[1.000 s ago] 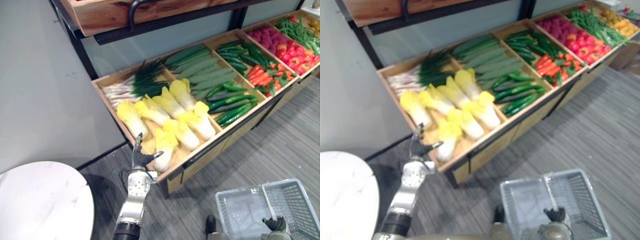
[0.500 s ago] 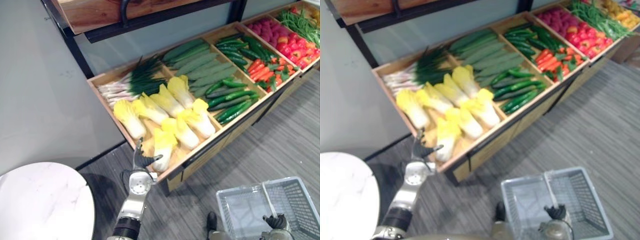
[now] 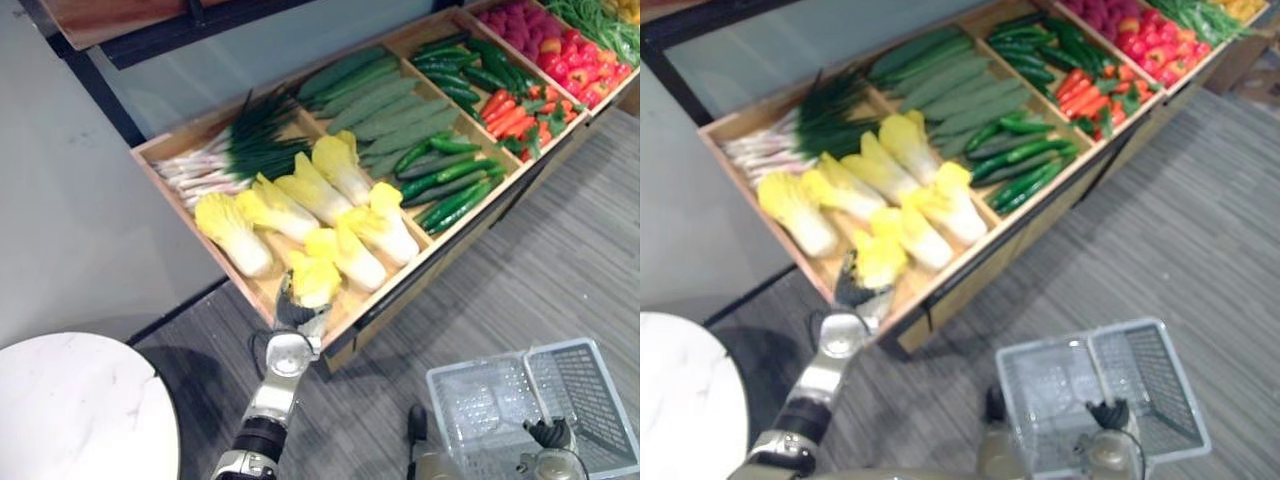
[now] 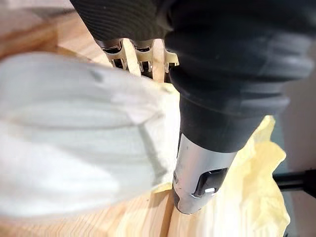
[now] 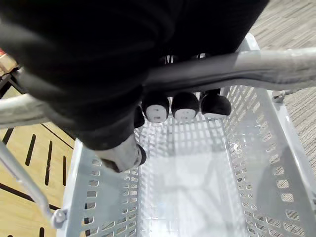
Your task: Pick vegetable in the basket
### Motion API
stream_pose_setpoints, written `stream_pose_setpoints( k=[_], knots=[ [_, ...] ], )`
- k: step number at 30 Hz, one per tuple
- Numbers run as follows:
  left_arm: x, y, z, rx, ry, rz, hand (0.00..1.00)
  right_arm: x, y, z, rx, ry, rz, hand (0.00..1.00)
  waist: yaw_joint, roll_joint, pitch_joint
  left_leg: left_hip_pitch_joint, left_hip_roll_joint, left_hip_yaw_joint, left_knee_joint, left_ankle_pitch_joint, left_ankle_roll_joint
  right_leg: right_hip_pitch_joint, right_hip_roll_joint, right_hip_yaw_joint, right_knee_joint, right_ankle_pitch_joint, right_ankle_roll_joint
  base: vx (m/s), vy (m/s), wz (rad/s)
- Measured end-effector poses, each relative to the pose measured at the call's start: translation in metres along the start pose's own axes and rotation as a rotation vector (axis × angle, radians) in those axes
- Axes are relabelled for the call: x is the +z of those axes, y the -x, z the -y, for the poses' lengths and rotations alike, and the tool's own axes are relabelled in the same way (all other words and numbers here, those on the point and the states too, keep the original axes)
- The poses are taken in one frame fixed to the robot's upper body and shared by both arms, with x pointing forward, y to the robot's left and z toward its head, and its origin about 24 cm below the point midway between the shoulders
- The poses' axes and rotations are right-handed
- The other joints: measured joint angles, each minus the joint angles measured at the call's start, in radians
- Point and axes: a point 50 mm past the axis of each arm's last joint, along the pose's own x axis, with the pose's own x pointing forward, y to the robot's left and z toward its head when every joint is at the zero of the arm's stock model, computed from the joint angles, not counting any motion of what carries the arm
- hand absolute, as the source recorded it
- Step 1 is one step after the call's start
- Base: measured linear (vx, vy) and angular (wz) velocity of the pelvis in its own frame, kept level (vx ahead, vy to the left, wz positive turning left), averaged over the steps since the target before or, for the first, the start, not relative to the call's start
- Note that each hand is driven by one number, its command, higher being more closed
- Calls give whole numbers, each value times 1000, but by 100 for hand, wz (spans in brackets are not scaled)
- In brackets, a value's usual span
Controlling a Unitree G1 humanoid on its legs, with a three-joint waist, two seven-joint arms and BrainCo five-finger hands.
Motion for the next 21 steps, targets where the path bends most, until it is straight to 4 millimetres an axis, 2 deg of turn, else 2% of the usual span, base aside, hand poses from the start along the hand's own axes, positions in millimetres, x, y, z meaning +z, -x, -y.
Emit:
stream_pose_setpoints(
  k=[5,6,21],
  knots=[
    [6,-3,1,14,3,19,0,3,0,0,-3,-1,11,100,-1,3,10,2,1,6,-1,-2,-3,-10,6,16,0,1,0,28,-25,-12],
    [7,-3,1,18,3,20,100,3,0,0,-3,-1,13,100,-1,3,10,2,1,6,-1,-3,-5,-11,6,18,0,1,0,0,0,0],
    [13,-19,-4,85,-26,33,100,8,2,-4,-16,8,51,100,-2,-1,31,7,6,32,0,-14,-15,-26,17,40,0,3,-2,-10,-28,-5]
  ],
)
